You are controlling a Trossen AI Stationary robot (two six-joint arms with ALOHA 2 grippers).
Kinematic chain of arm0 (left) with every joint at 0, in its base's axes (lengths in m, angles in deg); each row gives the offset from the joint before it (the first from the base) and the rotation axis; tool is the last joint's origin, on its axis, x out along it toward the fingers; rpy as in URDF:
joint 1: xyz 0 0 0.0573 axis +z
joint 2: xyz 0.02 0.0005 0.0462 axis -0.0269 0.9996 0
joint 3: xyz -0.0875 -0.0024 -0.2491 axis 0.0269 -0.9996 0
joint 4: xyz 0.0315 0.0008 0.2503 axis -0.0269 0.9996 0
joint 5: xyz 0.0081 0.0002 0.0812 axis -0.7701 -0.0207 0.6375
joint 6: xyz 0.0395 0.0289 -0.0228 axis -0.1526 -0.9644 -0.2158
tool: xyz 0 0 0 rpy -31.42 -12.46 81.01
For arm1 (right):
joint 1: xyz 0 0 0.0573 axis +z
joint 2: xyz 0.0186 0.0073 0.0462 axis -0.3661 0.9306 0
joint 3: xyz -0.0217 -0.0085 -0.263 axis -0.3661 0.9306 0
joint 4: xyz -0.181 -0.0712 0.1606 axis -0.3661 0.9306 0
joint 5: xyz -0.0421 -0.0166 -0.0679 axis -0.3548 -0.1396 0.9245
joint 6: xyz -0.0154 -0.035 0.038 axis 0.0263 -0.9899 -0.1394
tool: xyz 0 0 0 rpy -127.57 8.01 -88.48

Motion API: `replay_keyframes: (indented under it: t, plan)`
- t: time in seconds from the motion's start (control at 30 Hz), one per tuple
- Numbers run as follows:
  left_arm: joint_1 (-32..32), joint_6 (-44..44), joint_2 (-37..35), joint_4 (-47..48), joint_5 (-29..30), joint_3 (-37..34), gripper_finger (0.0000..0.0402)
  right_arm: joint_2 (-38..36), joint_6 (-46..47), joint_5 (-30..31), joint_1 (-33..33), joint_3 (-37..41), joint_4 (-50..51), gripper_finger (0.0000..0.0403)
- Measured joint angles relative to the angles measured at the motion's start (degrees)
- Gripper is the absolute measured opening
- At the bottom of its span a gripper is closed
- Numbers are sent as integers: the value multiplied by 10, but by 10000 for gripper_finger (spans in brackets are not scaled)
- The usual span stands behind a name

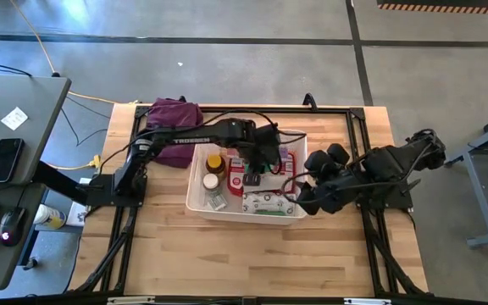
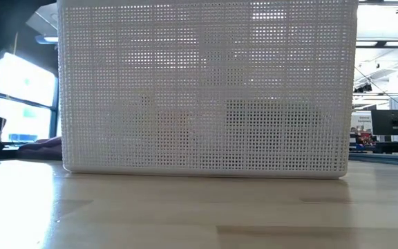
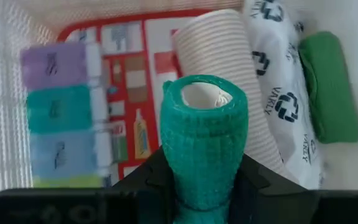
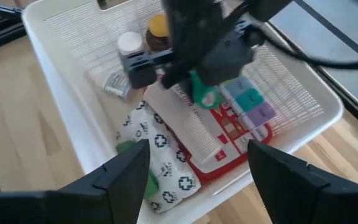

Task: Pick & place medical supplies in basket/bin
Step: Put the green bandage into the white bin

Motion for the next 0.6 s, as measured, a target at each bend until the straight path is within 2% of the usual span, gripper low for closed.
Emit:
replay_keyframes:
  t: [0.17,0.33,0.4,0.6]
  plan:
    - [-21,-45,9,-37,39,-9,129,-3,0,4,-15,0,7,259]
    - [-16,-21,25,-50,69,-16,129,-6,-5,9,-31,0,8,259]
    - [-16,-12,25,-39,47,-17,129,-6,-5,6,-37,0,9,259]
    - [-23,-18,16,-19,-114,9,129,-10,-10,5,-37,0,10,259]
